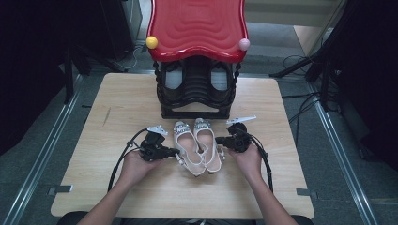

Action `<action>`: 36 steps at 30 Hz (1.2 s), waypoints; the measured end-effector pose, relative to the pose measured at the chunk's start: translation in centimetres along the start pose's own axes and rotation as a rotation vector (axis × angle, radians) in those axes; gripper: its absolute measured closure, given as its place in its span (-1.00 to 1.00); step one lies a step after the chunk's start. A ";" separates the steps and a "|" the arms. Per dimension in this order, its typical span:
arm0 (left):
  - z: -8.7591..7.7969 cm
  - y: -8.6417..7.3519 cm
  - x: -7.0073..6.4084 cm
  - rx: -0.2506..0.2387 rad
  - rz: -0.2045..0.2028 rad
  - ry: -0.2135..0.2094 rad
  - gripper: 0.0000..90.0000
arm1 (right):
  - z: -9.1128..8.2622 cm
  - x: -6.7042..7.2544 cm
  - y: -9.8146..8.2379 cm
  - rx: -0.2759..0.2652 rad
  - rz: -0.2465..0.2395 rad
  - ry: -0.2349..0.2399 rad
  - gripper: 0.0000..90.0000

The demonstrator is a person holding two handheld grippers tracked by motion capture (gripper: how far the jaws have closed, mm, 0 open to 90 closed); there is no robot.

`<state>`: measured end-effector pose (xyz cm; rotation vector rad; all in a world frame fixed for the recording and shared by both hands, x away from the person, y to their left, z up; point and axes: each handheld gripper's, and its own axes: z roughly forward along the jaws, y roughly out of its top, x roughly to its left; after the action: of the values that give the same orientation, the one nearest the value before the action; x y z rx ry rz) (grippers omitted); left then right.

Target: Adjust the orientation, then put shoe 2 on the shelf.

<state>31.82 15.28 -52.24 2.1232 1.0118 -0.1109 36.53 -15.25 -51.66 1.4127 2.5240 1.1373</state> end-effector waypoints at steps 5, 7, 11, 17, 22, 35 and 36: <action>0.2 -0.1 -0.6 0.011 0.012 -0.020 1.00 | 0.2 -0.3 0.2 -0.001 0.006 -0.010 1.00; 0.3 -0.2 -0.6 0.013 0.013 -0.035 1.00 | 0.3 -0.4 0.2 -0.004 0.004 -0.012 1.00; -0.1 -0.1 -0.6 0.021 0.020 -0.026 0.95 | 0.1 -0.7 0.3 -0.002 -0.003 -0.017 0.93; -1.2 -0.1 -0.5 -0.008 0.025 -0.018 0.78 | -0.6 -0.5 0.5 -0.031 -0.016 -0.006 0.86; -2.0 -0.2 -0.4 -0.012 0.026 -0.001 0.60 | -1.2 -0.3 0.5 -0.053 -0.032 -0.005 0.72; -3.2 -0.4 0.4 -0.036 0.007 0.041 0.38 | -2.4 1.2 1.0 -0.100 -0.054 0.040 0.47; -3.2 -0.4 0.5 -0.034 0.010 0.042 0.37 | -2.4 1.3 1.0 -0.099 -0.053 0.042 0.47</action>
<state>31.13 17.90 -50.37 2.1071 1.0206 -0.0434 35.60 -15.34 -48.89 1.3051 2.4778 1.2761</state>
